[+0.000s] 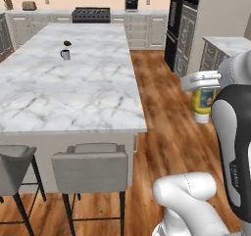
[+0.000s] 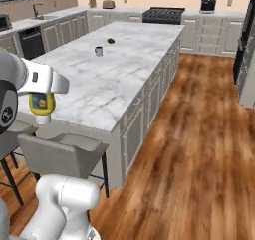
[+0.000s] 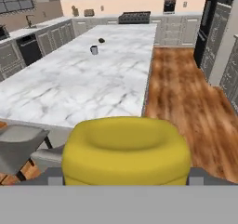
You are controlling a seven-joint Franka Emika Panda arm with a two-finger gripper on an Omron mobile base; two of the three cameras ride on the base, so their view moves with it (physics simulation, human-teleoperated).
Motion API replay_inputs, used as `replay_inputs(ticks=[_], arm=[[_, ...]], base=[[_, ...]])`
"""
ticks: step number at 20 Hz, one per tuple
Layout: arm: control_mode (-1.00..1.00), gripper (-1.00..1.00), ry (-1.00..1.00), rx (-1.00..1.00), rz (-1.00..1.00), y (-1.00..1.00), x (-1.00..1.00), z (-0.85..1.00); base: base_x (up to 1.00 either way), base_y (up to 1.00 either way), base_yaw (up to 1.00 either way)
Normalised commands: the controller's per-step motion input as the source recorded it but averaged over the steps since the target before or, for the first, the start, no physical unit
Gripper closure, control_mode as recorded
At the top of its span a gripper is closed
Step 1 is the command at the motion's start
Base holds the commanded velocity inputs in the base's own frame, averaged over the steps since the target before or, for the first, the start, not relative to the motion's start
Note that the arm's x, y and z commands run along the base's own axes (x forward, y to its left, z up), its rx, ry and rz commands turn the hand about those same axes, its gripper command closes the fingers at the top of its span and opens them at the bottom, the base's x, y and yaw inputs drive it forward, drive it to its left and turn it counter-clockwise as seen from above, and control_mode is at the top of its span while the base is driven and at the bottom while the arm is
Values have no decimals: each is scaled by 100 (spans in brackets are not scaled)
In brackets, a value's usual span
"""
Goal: Move the mustard and shaker from the cabinet to the dining counter.
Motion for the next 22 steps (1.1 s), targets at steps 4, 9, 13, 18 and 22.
replay_inputs(ticks=[4, 9, 13, 18, 22], arm=[[100, 100, 0, 0, 0, 0, 0, 0], [100, 100, 0, 0, 0, 0, 0, 0], [100, 100, 0, 0, 0, 0, 0, 0], [100, 100, 0, 0, 0, 0, 0, 0], [100, 100, 0, 0, 0, 0, 0, 0]], base=[[-13, 100, -56], [7, 100, -26], [35, 100, -4], [76, 65, 1], [61, -3, 2]])
